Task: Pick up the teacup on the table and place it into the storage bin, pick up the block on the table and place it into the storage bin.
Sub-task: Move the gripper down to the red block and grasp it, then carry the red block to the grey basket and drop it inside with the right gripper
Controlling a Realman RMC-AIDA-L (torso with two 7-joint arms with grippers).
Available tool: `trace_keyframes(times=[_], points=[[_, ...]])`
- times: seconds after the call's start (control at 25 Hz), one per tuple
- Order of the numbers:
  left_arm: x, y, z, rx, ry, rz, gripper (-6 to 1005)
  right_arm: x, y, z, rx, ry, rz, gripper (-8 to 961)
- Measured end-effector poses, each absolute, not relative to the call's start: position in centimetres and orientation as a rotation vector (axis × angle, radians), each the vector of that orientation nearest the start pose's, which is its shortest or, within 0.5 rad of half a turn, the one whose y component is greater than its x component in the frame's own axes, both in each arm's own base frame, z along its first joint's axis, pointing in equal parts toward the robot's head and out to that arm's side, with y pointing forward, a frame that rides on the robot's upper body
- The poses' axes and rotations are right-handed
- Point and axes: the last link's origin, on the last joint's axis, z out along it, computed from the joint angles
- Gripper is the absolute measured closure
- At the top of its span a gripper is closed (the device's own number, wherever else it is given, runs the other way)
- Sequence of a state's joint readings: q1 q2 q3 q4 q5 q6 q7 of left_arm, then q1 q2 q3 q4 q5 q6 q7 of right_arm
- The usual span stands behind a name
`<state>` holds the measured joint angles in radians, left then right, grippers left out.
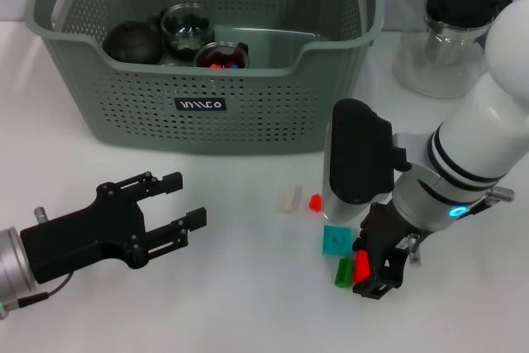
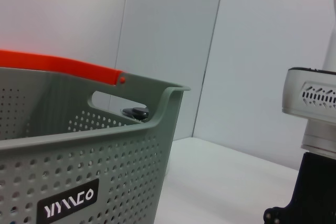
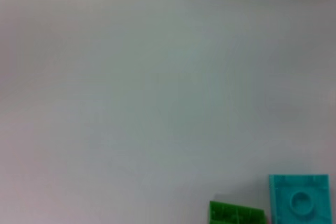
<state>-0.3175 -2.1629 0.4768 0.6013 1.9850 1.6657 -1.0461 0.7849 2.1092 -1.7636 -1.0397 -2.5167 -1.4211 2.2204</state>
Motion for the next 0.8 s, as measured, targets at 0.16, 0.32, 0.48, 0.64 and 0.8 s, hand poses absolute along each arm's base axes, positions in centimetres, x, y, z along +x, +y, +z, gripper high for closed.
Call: trace_keyframes(times=[0.16,0.32,0.48,0.64,0.8], points=[[-30.7,25.5,-1.4,-2.510,-0.566,-0.880,342,16.2,33.4,-9.6,-2.966,0.158,-0.897,323],[-30.7,25.6,-1.5,-2.513,-0.569,-0.885,342,16.3,33.4,-9.5,-2.962,0.172,-0.897,343],[-30.7,25.6,-1.5,-2.513,-0.569,-0.884,342,16.3,33.5,-9.4,-2.960,0.181,-0.893,415],[-30.7,25.6,-1.4,-2.512,-0.569,-0.883,342,15.9,33.5,-9.0,-2.959,0.190,-0.876,504],[-30.8,25.5,-1.4,-2.511,-0.573,-0.881,342,14.5,33.5,-6.5,-2.947,0.204,-0.802,526]])
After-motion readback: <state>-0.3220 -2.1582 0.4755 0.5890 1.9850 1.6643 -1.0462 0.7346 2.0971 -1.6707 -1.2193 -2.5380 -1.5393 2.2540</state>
